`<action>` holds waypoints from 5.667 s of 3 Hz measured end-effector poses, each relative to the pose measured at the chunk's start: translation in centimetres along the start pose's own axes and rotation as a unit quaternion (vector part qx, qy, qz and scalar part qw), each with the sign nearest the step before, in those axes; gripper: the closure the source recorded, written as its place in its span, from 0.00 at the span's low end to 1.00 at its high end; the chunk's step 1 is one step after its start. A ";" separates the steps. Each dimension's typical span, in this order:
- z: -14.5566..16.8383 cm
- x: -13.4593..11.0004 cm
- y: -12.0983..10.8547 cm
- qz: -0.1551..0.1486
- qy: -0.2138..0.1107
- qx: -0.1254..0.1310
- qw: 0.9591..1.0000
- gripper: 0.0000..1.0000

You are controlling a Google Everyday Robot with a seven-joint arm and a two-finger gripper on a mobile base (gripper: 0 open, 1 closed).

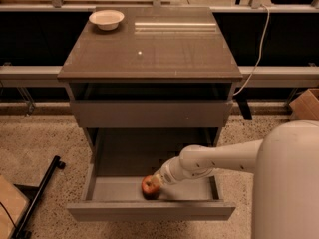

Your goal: Pick apple from middle drawer and place on counter

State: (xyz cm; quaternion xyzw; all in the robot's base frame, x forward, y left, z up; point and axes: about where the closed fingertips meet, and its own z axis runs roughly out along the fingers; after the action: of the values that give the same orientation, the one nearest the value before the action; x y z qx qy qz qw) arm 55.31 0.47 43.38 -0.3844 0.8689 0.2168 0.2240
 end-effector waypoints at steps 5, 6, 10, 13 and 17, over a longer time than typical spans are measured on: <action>-1.8 -3.6 0.3 -0.019 -0.061 -0.048 0.997 0.19; -0.1 -2.6 -0.1 -0.006 -0.058 -0.058 0.997 0.00; 4.3 2.2 -0.2 0.030 0.010 -0.040 0.999 0.39; 1.0 -0.9 -0.4 0.011 -0.016 -0.045 0.999 1.00; -39.0 -30.3 0.4 -0.282 -0.083 0.031 0.955 1.00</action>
Offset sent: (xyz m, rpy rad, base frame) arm -0.0046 -0.0029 0.0414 0.1164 -0.0071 0.0122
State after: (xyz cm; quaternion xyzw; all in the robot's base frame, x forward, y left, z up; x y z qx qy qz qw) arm 64.62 -3.42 91.70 -0.5871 0.7100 0.1487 0.3594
